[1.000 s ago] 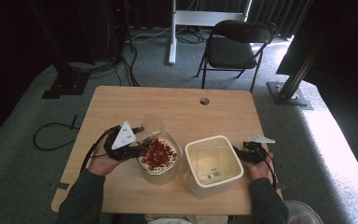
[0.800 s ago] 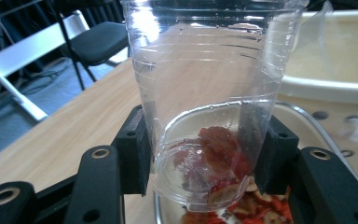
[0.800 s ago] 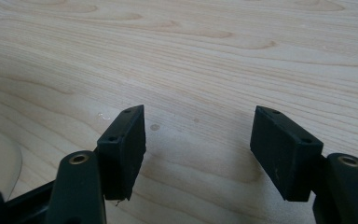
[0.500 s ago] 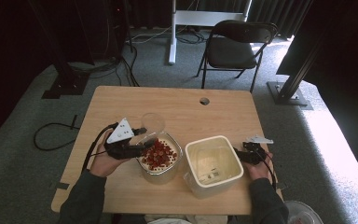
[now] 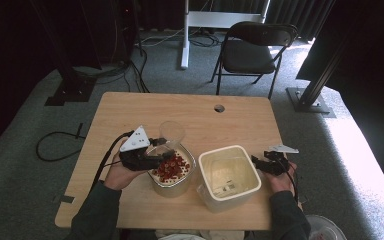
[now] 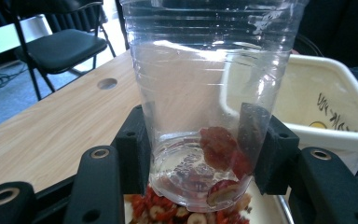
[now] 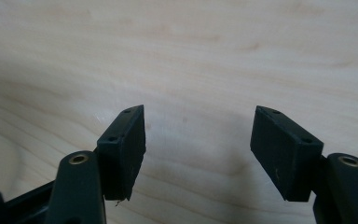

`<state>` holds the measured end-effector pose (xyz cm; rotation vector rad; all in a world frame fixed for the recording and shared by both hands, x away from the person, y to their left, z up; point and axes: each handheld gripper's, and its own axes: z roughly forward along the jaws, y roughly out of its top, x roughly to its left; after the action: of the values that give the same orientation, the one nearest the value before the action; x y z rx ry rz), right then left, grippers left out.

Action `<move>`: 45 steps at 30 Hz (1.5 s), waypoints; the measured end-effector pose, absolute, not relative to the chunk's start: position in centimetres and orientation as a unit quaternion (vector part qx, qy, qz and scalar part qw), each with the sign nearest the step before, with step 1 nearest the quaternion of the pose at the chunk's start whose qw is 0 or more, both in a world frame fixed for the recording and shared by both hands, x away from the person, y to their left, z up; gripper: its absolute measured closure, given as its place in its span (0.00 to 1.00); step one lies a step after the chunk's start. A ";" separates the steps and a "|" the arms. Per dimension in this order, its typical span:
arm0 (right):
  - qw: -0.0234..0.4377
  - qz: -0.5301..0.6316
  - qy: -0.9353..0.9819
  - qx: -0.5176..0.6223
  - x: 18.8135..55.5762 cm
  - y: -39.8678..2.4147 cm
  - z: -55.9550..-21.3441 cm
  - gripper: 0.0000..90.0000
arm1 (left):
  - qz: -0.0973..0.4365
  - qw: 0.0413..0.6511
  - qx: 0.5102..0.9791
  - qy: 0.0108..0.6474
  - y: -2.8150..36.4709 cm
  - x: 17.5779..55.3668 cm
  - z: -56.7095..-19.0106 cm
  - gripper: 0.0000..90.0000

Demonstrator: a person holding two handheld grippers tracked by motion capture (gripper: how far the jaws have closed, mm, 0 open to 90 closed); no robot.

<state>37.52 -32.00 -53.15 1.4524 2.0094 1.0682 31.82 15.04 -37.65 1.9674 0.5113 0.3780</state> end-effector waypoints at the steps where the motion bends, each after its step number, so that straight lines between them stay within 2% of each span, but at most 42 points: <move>1: 0.221 0.396 0.719 0.526 37.3 -32.2 -52.5 0.39 | 0.157 0.512 0.817 0.212 14.9 31.9 -37.7 0.54; 8: 0.246 0.445 0.702 0.499 35.3 -32.4 -47.1 0.39 | 0.147 0.520 0.817 0.204 13.7 32.0 -37.8 0.54; 16: 0.261 0.498 0.698 0.444 33.3 -30.1 -40.8 0.50 | 0.142 0.526 0.819 0.183 12.0 31.9 -38.2 0.54; 20: 0.240 0.524 0.705 0.413 32.6 -28.6 -38.4 0.59 | 0.152 0.529 0.817 0.172 11.0 31.7 -38.5 0.54; 24: 0.213 0.534 0.724 0.381 32.2 -26.8 -36.8 0.68 | 0.153 0.524 0.821 0.168 9.9 31.5 -39.0 0.54; 29: 0.191 0.552 0.732 0.352 31.7 -24.9 -35.2 0.73 | 0.158 0.511 0.830 0.156 8.5 31.0 -39.5 0.54; 38: 0.148 0.588 0.740 0.292 30.8 -21.8 -32.6 0.73 | 0.172 0.500 0.835 0.151 7.6 30.7 -39.6 0.53; 45: 0.125 0.579 0.755 0.282 31.5 -20.0 -32.8 0.73 | 0.182 0.502 0.832 0.148 7.5 30.6 -39.5 0.53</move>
<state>31.49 -20.03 -32.80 0.8232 2.1999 1.6862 30.58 7.50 -39.51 2.0111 0.3587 0.4403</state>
